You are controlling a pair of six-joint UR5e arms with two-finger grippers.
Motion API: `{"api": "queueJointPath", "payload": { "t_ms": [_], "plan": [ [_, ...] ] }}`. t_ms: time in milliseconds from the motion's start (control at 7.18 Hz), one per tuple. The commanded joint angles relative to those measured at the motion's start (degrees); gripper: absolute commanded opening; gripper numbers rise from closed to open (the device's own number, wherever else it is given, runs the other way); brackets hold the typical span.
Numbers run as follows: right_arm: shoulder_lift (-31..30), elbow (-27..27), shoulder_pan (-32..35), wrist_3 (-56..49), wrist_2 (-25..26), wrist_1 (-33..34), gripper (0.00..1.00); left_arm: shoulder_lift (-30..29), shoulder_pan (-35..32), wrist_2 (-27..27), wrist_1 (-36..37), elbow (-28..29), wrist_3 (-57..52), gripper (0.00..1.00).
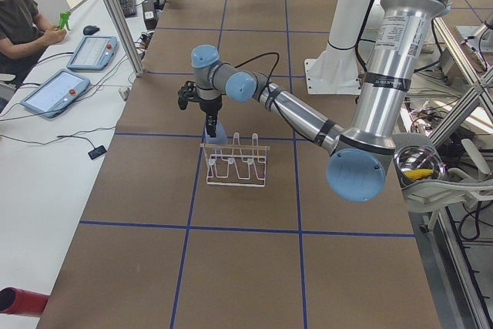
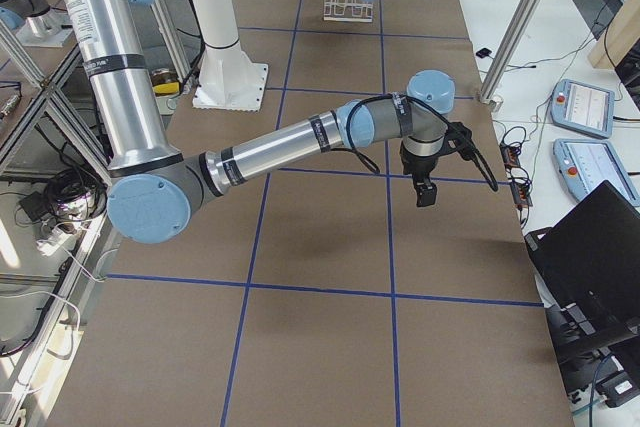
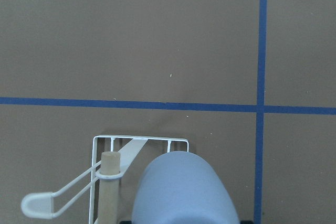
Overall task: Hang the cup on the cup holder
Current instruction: 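Lower the cup onto a rack hook with the left gripper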
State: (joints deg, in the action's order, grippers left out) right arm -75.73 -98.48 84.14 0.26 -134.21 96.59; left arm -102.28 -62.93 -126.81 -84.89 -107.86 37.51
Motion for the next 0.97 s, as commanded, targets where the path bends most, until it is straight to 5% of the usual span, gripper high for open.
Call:
{"api": "queueJointPath", "payload": {
  "t_ms": [0, 139, 418, 835],
  "plan": [
    [0.0, 0.0, 0.0, 0.0, 0.0, 0.0, 1.00, -0.2, 0.5, 0.0, 0.0, 1.0, 0.0, 0.07],
    [0.1, 0.0, 0.0, 0.0, 0.1, 0.0, 1.00, -0.2, 0.5, 0.0, -0.1, 1.2, -0.1, 0.51],
    [0.1, 0.1, -0.2, 0.0, 0.2, 0.0, 1.00, 0.0, 0.6, 0.0, -1.9, 2.2, 0.1, 0.98],
    [0.1, 0.0, -0.4, 0.0, 0.2, -0.1, 1.00, -0.5, 0.5, -0.5, -1.9, 1.4, 0.1, 0.98]
  ]
}}
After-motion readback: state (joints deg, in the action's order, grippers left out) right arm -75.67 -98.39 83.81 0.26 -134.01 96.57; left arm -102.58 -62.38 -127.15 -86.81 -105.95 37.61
